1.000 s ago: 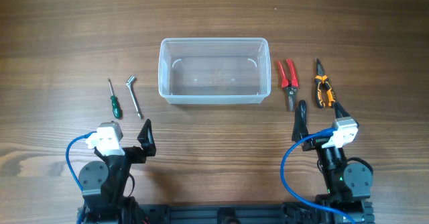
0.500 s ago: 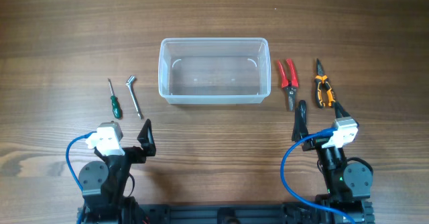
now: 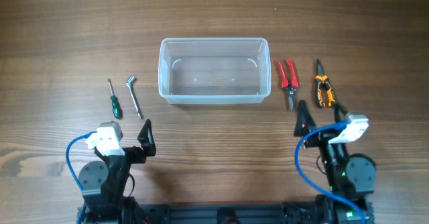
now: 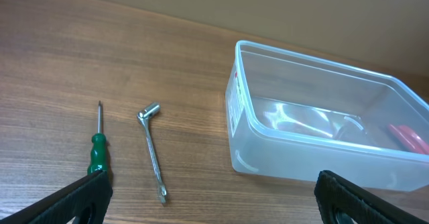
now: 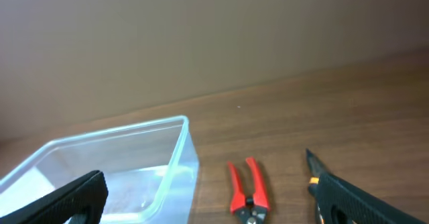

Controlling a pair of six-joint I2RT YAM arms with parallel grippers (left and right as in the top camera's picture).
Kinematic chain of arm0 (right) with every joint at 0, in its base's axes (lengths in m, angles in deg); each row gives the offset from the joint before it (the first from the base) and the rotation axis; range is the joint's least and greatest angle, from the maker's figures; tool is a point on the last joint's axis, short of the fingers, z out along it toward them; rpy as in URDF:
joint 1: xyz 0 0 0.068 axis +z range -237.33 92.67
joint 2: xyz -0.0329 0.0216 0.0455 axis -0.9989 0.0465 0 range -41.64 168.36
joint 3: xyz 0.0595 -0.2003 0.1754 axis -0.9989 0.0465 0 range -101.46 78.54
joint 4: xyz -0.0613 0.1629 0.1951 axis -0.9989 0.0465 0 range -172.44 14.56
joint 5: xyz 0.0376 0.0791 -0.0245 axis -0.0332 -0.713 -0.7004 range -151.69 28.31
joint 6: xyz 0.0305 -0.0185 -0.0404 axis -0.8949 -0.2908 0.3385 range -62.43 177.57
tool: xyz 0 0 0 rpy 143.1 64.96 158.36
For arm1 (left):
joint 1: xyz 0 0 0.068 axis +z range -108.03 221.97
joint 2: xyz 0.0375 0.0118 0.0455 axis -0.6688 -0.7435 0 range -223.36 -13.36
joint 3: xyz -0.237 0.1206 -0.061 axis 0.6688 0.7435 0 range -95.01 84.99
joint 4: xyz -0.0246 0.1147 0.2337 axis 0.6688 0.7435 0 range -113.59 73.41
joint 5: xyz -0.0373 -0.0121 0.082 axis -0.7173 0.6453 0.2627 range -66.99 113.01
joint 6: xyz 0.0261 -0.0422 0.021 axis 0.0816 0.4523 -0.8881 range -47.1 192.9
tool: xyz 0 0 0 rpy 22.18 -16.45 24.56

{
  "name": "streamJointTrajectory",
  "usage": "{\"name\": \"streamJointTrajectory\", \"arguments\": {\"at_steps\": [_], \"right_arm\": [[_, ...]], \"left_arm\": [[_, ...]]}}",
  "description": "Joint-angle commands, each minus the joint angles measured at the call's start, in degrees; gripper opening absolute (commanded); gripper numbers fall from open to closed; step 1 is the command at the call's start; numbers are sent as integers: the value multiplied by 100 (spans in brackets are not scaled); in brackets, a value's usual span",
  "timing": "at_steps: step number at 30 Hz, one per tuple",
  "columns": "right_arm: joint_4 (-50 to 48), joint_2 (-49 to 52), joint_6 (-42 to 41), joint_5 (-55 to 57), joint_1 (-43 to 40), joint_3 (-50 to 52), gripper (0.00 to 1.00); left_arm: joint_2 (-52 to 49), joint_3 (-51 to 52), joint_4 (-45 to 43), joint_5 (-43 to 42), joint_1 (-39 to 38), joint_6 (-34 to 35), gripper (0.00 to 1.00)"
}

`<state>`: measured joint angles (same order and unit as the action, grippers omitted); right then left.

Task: Pack container

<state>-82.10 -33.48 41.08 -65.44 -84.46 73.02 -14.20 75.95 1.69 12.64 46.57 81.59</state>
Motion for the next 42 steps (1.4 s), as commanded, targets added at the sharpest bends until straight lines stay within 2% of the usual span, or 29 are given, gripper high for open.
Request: {"name": "streamJointTrajectory", "arguments": {"at_steps": [1,3,6,10,12,14,16,22,28,30,33,38,42], "right_arm": [[254,1237,-151,330,-17,-1185,100],[885,2361,-50,175,-17,-2087,100],[2232,4166,662,-210,-17,-3633,100],[4944,6677,1908,-118,-17,-6144,100],[5587,7497,2253,-116,-17,-6955,100],[5761,8070,2205,-127,-17,-7396,100],[5792,8308,2017,-122,-17,-7410,100],[5746,8518,2328,-74,-17,-7407,99],[5661,9018,2267,140,-17,-7412,63],[5661,9254,2238,140,-17,-7425,63],[5766,9694,2227,140,-17,-7613,58],[6310,10325,2210,142,-17,-8658,57],[6540,10502,2188,140,-17,-9394,50]], "left_arm": [[46,57,-7,-7,-33,-92,100],[46,57,-7,-7,-33,-92,100],[46,57,-7,-7,-33,-92,100],[46,57,-7,-7,-33,-92,100],[46,57,-7,-7,-33,-92,100],[46,57,-7,-7,-33,-92,100],[46,57,-7,-7,-33,-92,100],[46,57,-7,-7,-33,-92,100],[46,57,-7,-7,-33,-92,100],[46,57,-7,-7,-33,-92,100],[46,57,-7,-7,-33,-92,100],[46,57,-7,-7,-33,-92,100],[46,57,-7,-7,-33,-92,100]]}}
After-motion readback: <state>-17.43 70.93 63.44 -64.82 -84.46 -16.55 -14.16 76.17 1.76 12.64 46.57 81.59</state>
